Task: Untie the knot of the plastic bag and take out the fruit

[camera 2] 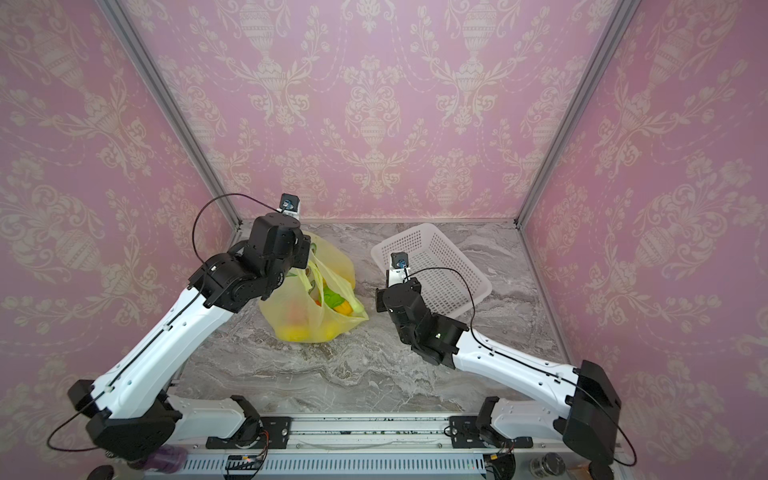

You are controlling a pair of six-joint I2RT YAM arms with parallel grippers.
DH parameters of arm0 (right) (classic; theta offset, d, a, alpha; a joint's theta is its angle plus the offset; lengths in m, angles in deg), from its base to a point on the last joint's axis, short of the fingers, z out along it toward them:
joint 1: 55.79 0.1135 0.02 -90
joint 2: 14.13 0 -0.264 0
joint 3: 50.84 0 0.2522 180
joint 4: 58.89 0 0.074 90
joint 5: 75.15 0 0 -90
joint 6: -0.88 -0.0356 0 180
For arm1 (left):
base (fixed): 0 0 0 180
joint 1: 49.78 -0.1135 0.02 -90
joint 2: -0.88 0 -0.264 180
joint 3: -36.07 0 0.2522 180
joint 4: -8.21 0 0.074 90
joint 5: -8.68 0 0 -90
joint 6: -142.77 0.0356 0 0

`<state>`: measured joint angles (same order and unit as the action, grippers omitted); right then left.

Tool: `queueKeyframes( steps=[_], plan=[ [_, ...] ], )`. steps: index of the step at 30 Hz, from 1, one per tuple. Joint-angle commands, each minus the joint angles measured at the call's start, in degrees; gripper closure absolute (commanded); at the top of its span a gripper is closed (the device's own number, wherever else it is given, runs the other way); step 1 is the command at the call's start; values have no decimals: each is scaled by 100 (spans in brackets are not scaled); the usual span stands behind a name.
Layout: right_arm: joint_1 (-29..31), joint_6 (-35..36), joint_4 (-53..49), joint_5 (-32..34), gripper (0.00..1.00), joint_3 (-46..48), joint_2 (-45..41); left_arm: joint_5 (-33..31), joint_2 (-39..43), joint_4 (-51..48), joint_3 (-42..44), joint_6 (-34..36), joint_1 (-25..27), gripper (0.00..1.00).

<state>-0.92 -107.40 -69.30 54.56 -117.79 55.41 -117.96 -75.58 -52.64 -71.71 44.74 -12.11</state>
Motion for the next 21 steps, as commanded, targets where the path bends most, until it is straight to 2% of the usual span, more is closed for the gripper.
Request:
queueKeyframes(
  steps=[1,3,5,7,9,12,16,18,21],
  plan=[
    [-3,209,-187,-299,100,-40,3,-336,-180,-515,-110,-339,-23,100],
    [-3,233,-191,-646,84,22,-34,-192,-243,-616,109,-491,-23,100],
    [27,145,-198,-1130,51,193,-108,-37,-285,-505,480,-543,-19,100],
    [143,161,46,-1541,26,510,-188,5,-370,-424,736,-582,-25,100],
    [388,321,420,-1697,13,881,-275,66,-475,-369,868,-586,-21,100],
    [665,519,824,-1964,4,1269,-441,154,-585,-289,907,-551,-23,100],
    [940,862,1330,-2481,0,1664,-667,168,-589,-227,937,-511,-28,100],
    [1025,947,1527,-2410,0,1783,-584,124,-548,-239,955,-510,-26,100],
    [1026,882,1591,-1894,0,1594,-58,105,-456,-224,1008,-507,-23,100]
  ],
)
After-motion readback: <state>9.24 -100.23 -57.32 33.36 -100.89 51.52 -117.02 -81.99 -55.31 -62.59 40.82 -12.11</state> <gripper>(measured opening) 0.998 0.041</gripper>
